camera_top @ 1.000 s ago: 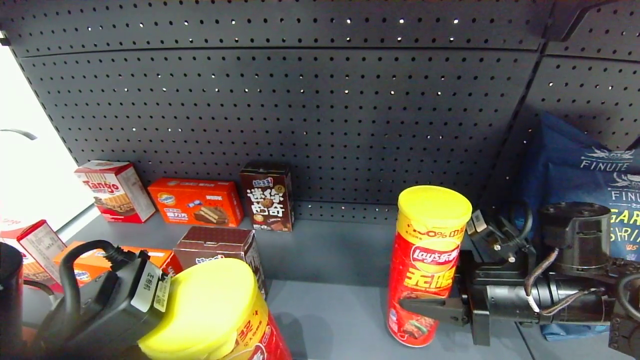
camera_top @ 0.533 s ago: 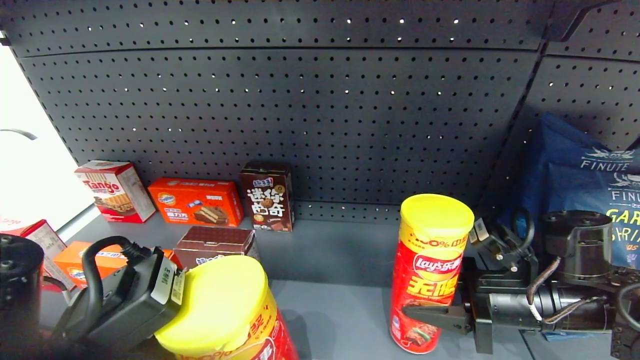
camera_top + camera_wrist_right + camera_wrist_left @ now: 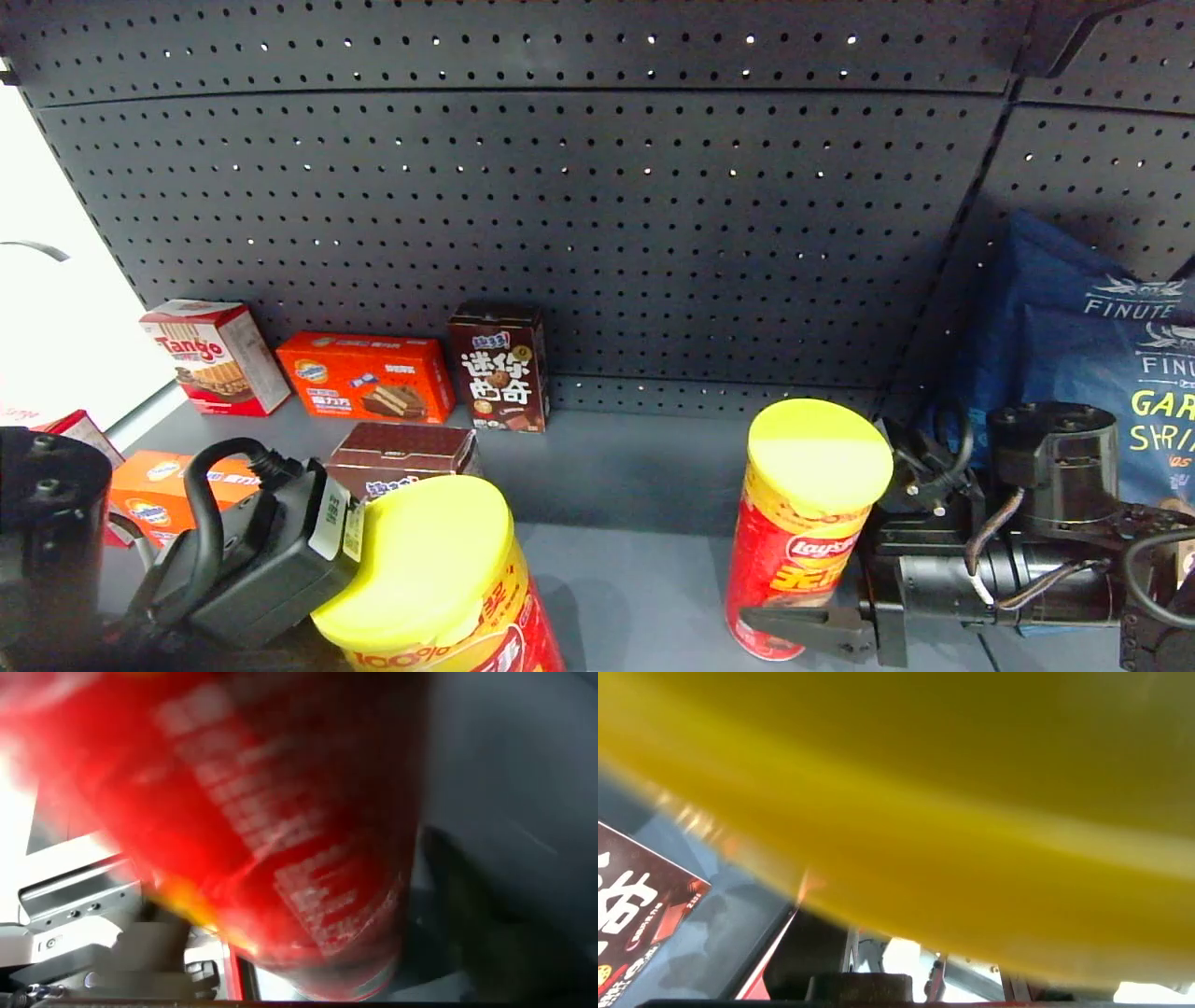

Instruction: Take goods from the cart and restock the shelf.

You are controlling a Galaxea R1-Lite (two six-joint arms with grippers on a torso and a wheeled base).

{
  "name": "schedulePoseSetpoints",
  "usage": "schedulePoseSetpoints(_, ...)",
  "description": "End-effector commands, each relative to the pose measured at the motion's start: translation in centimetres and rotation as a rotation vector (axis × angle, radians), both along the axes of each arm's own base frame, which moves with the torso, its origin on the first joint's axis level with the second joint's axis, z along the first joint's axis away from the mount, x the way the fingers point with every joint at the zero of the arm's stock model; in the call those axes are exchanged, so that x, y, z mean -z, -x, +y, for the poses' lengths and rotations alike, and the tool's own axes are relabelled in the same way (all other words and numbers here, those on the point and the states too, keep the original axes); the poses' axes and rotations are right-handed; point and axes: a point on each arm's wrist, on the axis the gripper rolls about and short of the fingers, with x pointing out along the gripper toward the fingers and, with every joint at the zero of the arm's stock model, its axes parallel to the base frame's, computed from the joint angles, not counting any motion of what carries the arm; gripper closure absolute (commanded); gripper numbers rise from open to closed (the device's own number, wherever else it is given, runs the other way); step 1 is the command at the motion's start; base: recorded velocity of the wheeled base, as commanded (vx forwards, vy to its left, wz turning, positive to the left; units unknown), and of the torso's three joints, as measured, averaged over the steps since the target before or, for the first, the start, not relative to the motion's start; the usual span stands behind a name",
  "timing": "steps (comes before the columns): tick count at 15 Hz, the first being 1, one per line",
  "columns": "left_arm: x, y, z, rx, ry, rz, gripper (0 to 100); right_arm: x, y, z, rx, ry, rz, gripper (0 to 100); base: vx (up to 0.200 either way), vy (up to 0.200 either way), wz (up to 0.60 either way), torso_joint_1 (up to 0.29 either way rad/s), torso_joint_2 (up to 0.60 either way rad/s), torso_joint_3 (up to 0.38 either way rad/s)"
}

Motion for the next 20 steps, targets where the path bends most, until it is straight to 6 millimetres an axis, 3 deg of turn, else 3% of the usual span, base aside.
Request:
schedulePoseSetpoints(1, 0.1, -0.1, -0.1, 0.000, -0.004, 0.004, 100, 0.0, 0.2, -0.1, 0.000, 0.002, 0.003, 0, 0.000, 0.000, 0.00, 0.000, 0.00, 0.000)
schedulePoseSetpoints(10, -0.4, -0.5, -0.5, 0.003, 0.003, -0.008, 100, -0.5, 2.1, -1.5, 0.047, 0.005, -0.021, 0, 0.000, 0.000, 0.00, 0.000, 0.00, 0.000)
schedulePoseSetpoints(14, -0.9, -1.2, -1.3, 0.016, 0.007, -0.014, 100, -1.2, 3.1, -3.0, 0.096, -0.010, -0.052, 0, 0.000, 0.000, 0.00, 0.000, 0.00, 0.000)
schedulePoseSetpoints(20, -2.0, -3.2, -3.5, 0.035, 0.017, -0.026, 100, -3.5, 6.9, -5.3, 0.166, -0.026, -0.120, 0, 0.000, 0.000, 0.00, 0.000, 0.00, 0.000)
